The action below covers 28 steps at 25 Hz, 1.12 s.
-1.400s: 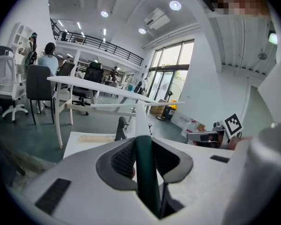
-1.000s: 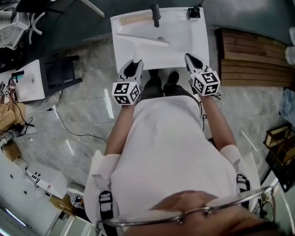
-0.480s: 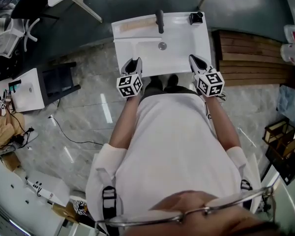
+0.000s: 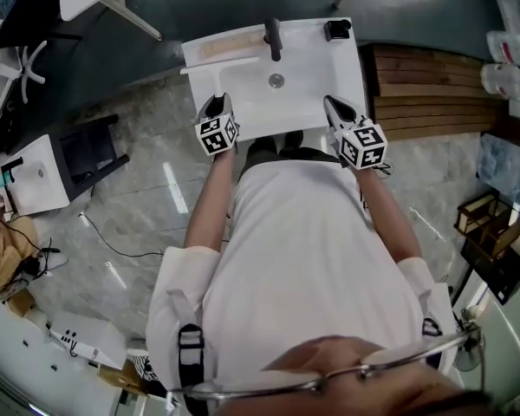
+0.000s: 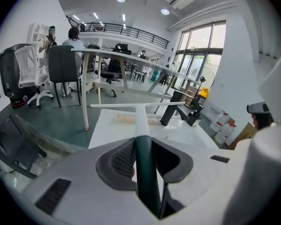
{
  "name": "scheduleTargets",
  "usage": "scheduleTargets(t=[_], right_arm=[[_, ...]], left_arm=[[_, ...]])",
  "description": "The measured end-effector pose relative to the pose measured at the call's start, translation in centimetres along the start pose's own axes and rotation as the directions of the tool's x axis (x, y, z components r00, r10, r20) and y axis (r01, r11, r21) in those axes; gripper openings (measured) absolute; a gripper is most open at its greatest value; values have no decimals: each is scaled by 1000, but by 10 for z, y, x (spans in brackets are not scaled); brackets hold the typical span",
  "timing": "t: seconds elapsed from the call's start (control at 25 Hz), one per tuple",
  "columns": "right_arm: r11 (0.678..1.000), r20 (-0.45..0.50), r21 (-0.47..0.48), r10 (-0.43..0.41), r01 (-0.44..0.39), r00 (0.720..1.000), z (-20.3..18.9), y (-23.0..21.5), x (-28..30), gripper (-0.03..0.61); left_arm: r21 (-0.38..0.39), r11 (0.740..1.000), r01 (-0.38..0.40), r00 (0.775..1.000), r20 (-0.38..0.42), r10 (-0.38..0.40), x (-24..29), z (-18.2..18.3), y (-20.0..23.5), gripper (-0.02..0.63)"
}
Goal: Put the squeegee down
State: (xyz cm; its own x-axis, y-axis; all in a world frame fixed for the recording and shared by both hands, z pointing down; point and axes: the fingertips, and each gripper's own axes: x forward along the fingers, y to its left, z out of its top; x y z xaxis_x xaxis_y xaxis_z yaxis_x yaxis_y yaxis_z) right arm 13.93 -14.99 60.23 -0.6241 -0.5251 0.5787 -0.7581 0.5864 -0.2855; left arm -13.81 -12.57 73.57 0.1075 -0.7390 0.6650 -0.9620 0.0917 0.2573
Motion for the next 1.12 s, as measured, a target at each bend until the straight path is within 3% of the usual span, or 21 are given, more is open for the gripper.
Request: scheduleTargets(t=[0.48,0.8,0.92,1.12], right_arm=[[998,-43,36,-43,45,998,2,-2,22,6],[995,-65,57,-72,76,995,3,-8,29,6],[995,-68,60,-75,79,995,5,-8,32,6],[995,-79,59,-72,77,994,6,-7,40,6]], left_arm=[[118,992,-35,984,-167,55,66,-29,40,89],[151,987,-55,979,-184,82,93,-36,53,89],[166,984,-61,969,-227,98,96,-41,55,89],[241,967,-81,959,-245,141,98,-48,60,91]])
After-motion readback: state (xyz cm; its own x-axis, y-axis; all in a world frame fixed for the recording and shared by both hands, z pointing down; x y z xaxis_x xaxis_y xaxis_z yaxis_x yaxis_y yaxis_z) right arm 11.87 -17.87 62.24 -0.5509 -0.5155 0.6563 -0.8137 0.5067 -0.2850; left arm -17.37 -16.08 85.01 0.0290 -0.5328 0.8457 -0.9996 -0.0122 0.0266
